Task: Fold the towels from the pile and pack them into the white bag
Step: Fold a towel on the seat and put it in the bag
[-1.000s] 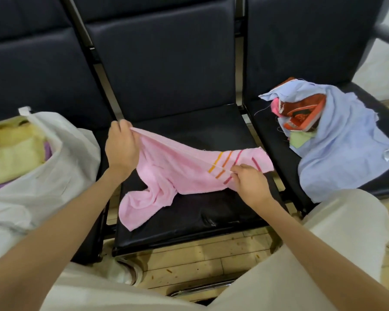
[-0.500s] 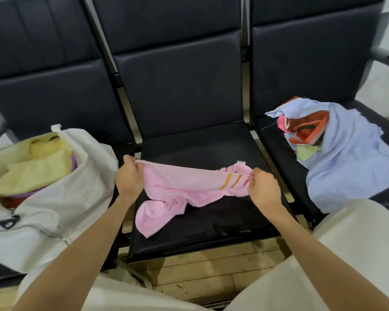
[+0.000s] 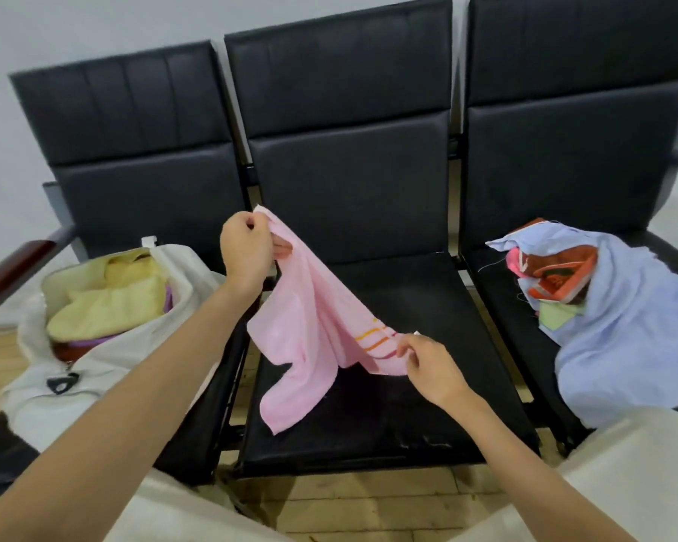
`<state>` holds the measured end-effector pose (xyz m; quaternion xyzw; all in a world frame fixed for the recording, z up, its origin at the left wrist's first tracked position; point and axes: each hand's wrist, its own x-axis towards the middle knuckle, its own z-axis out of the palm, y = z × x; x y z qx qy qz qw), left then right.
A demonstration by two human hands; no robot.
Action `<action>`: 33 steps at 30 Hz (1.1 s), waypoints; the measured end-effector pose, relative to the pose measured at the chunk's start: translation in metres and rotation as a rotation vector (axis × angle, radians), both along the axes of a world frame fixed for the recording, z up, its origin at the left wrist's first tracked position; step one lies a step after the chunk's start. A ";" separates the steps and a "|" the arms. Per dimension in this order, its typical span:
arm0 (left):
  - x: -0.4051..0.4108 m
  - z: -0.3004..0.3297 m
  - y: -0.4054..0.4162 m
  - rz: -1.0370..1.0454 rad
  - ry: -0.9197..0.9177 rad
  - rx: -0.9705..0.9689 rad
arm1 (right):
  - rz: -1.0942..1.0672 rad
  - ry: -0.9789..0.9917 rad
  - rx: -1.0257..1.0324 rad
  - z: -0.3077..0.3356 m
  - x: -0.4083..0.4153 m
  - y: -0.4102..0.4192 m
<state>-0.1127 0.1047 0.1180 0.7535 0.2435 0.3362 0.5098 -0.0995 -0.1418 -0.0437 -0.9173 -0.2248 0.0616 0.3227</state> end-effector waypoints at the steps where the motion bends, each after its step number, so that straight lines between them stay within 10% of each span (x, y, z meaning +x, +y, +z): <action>1: -0.004 0.008 -0.002 0.005 -0.026 -0.017 | 0.040 -0.010 0.010 0.000 0.000 0.004; 12: -0.030 0.050 -0.037 -0.071 -0.246 -0.261 | -0.252 -0.101 0.142 0.010 0.013 0.022; 17: -0.020 0.008 -0.042 -0.069 -0.079 -0.315 | -0.561 -0.070 0.559 0.022 0.019 0.022; 26: -0.012 -0.074 -0.044 -0.001 0.094 -0.617 | 0.070 -0.041 -0.090 -0.033 -0.002 0.038; 33: -0.014 -0.100 -0.033 -0.017 0.114 -0.621 | 0.215 0.047 -0.121 -0.048 -0.020 0.061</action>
